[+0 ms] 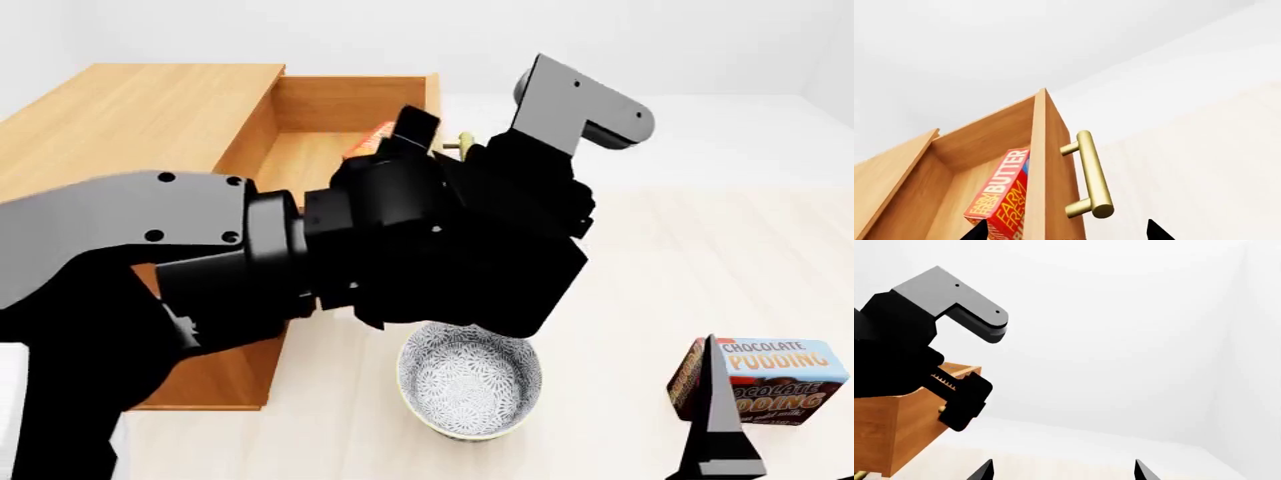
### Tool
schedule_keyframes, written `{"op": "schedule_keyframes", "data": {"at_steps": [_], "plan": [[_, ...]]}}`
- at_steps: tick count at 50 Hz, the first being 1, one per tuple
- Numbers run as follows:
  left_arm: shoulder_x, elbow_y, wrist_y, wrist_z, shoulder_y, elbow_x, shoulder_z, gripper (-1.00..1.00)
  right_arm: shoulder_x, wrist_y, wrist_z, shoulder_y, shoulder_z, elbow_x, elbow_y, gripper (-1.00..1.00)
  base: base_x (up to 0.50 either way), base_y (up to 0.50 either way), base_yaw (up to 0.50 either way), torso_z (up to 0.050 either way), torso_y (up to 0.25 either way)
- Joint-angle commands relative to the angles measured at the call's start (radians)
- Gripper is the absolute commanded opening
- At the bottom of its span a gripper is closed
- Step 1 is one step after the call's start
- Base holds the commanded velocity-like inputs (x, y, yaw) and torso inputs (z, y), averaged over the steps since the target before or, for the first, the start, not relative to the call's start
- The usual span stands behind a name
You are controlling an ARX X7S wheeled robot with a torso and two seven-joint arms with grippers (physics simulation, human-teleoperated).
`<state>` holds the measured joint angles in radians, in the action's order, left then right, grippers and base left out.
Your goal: Put the butter at the back in the top drawer of the cabinet and close it.
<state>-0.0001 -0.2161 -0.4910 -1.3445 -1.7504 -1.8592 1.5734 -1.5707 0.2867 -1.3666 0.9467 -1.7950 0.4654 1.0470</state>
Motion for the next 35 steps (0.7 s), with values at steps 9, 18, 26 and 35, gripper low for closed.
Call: {"op": "schedule_keyframes", "data": {"at_steps": [9, 18, 26, 35], "plan": [[0.0, 0.053, -0.046, 0.07, 0.031, 0.094, 0.005, 1.0, 0.0, 0.004, -0.011, -0.007, -0.005, -0.013, 0.0, 1.0, 0.0, 0.0, 0.0, 0.0, 0.0], [0.0, 0.051, -0.059, 0.113, 0.045, 0.126, 0.004, 1.0, 0.0, 0.004, -0.014, -0.01, -0.007, -0.016, 0.0, 1.0, 0.0, 0.0, 0.0, 0.0, 0.0], [0.0, 0.026, -0.068, 0.152, 0.065, 0.135, 0.004, 1.0, 0.0, 0.004, -0.014, -0.01, -0.006, -0.015, 0.0, 1.0, 0.0, 0.0, 0.0, 0.0, 0.0], [0.0, -0.012, -0.072, 0.204, 0.085, 0.134, 0.003, 1.0, 0.0, 0.005, -0.015, -0.012, -0.007, -0.017, 0.0, 1.0, 0.0, 0.0, 0.0, 0.0, 0.0]]}}
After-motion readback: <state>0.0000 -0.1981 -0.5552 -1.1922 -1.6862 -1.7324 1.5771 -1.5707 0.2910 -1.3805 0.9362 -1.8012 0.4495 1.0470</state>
